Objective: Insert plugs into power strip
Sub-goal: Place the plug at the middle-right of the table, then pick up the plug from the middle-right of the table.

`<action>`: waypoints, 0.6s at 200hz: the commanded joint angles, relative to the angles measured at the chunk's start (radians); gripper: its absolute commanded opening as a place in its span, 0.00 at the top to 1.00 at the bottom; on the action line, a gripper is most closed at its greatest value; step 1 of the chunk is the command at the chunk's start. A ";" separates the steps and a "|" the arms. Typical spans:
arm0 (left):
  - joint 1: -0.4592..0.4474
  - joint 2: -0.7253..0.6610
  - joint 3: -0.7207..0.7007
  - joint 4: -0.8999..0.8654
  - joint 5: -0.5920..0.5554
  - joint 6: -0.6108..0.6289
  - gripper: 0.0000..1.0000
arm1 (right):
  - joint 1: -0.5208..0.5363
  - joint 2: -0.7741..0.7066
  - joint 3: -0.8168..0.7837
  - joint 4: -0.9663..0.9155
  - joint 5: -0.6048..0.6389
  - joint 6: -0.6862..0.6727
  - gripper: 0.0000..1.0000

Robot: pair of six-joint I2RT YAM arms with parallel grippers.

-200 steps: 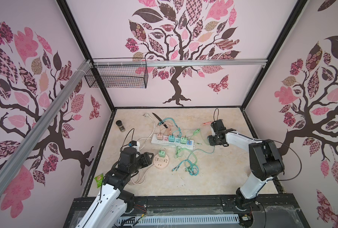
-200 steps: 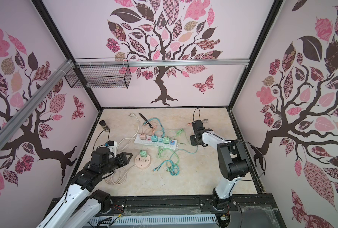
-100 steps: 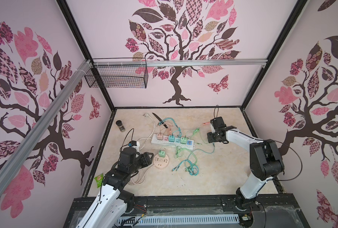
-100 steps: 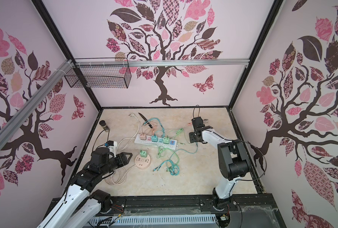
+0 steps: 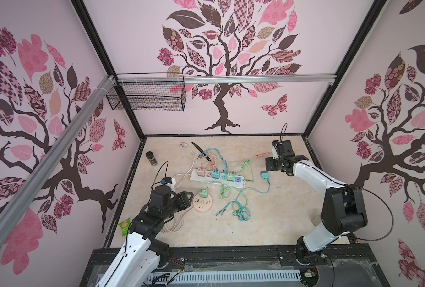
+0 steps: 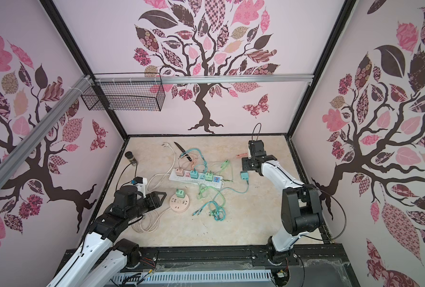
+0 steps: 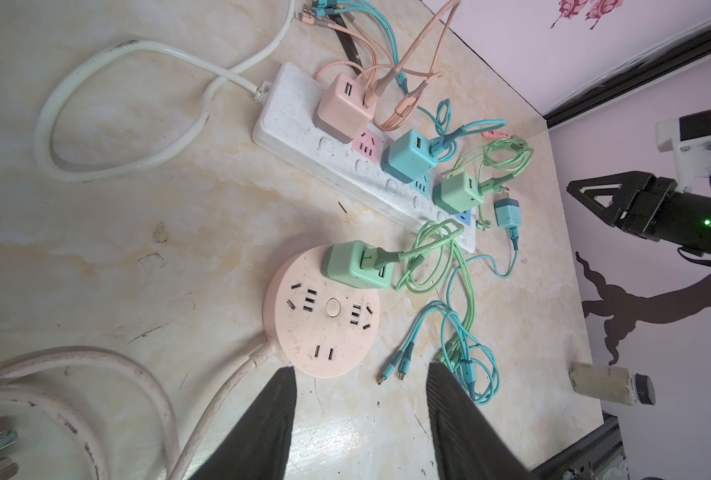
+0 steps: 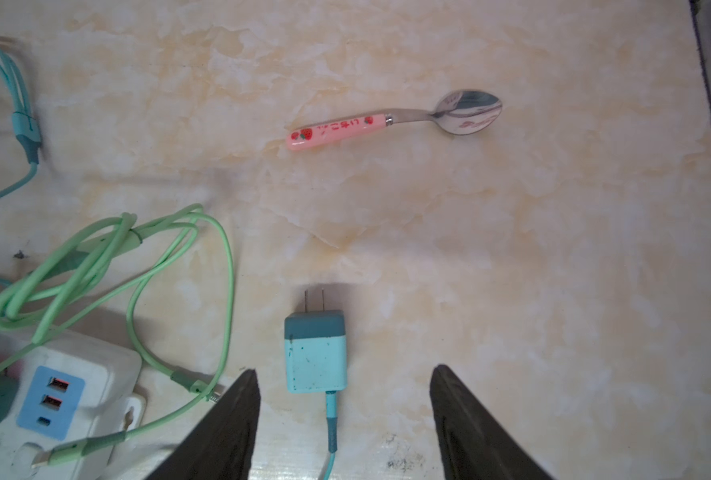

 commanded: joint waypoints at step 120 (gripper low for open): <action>0.006 -0.011 -0.005 0.012 -0.001 0.008 0.46 | -0.004 0.181 -0.058 0.010 -0.138 0.006 0.35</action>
